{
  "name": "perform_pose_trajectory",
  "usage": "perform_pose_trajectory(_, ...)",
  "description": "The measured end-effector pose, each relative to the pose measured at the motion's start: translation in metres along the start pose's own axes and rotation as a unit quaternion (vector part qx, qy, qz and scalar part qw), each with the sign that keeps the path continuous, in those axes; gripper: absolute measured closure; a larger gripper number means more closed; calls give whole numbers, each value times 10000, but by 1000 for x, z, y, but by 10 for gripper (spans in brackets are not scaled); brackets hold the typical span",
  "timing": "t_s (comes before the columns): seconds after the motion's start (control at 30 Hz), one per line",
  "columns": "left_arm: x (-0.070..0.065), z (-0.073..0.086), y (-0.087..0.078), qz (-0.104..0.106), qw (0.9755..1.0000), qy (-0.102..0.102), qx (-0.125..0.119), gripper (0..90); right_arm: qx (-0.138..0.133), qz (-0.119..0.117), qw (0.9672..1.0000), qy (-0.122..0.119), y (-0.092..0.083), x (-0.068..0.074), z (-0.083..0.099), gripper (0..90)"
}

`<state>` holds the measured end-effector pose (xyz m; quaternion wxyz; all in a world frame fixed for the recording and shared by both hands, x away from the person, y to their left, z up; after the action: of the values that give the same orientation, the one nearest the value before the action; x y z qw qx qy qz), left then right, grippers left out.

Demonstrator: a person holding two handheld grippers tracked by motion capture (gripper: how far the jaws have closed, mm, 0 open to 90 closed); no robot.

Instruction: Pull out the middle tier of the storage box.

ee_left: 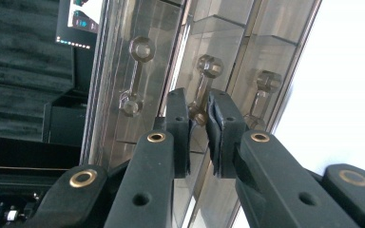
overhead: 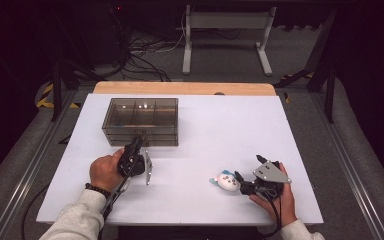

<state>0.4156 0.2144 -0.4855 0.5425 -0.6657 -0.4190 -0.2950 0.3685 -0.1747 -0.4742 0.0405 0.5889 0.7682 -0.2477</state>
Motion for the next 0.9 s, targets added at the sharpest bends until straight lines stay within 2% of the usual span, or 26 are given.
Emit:
perform_pose_trajectory(0.33,-2,1,-6,52,10000,40,-19,802,21,3,10000,-9,0,0,0,118)
perform_pose_trajectory(0.4,-4,1,-7,69,10000,-4,-35,802,29,1,10000,-15,1,0,1,118)
perform_pose_trajectory(0.67,-6,2,-15,80,9999,81,-22,800,42,-4,10000,-23,1,0,1,117)
perform_pose_trajectory(0.87,-8,3,-19,167,9998,24,-115,795,42,5,10000,-23,0,0,1,117)
perform_pose_trajectory(0.9,-8,4,-20,264,9994,-88,-197,790,41,6,10000,-25,0,0,0,117)
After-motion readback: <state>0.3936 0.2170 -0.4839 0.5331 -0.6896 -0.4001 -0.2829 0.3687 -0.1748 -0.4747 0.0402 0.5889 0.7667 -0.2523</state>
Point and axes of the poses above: each handheld gripper's, and its own axes: y roughly forward along the jaws, z roughly out of its underside, x roughly to its left, the point moved 4 cm from there along y, roughly forward along the jaws, and after that the axes turned 15 degrees about z, right-handed, at the moved point
